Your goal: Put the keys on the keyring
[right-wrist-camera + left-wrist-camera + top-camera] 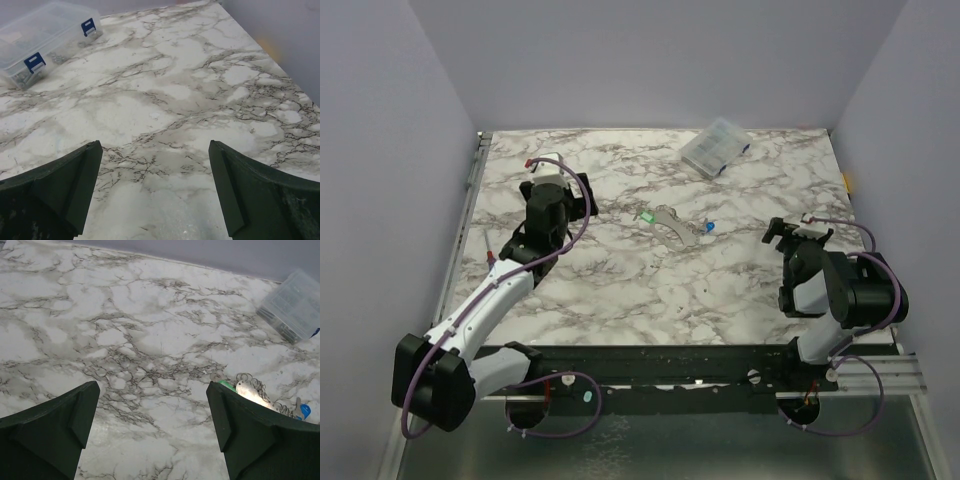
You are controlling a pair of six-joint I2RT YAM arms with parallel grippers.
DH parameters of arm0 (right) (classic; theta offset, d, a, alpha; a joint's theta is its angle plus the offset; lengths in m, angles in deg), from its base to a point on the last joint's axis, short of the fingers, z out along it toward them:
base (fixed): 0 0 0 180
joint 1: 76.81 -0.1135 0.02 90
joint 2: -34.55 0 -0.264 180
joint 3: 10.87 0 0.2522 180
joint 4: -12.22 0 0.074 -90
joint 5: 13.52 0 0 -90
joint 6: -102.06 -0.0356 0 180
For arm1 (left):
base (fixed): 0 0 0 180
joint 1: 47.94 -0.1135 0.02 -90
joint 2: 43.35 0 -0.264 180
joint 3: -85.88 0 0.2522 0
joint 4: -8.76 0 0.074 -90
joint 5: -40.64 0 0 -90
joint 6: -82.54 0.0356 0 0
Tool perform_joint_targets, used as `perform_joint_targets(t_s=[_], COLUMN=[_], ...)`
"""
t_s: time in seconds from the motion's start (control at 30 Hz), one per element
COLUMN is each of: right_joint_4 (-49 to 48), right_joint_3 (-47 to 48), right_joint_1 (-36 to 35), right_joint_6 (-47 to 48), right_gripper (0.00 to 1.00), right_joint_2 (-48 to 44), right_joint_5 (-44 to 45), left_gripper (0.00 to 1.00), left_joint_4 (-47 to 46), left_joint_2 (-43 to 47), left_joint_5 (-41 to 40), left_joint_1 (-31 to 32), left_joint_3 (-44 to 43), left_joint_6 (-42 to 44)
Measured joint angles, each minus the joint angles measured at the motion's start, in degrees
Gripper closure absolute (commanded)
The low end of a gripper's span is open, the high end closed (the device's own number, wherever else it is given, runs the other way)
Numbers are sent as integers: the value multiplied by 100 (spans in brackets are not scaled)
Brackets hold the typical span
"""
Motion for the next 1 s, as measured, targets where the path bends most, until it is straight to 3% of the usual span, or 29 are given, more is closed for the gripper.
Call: perform_joint_targets(t_s=[0.4,0.53,0.7,0.83,1.0], right_joint_4=[-15,1600,3049,3901,5300], right_joint_3=[-157,387,1596,2120,2874], right_joint_1=[-28,-111,-122,-122,-168], right_joint_6=[59,-170,-1556,-2354,-3088], right_gripper=[0,0,0,0,0], right_joint_2=[-289,-1818,-2990,-2986,-2168], right_joint_5=[-42,-39,-376,-1123,-1700], left_gripper=[1,1,1,1,1], left_joint_4=[94,105,146,146,149], left_joint_2=[-122,-166,-223,-240,-249], left_joint_5=[-2,-2,-2,-2,2], left_joint_1=[0,0,0,0,0], left_joint_3=[0,-2,-2,-2,0], left_joint_6=[33,61,76,81,103])
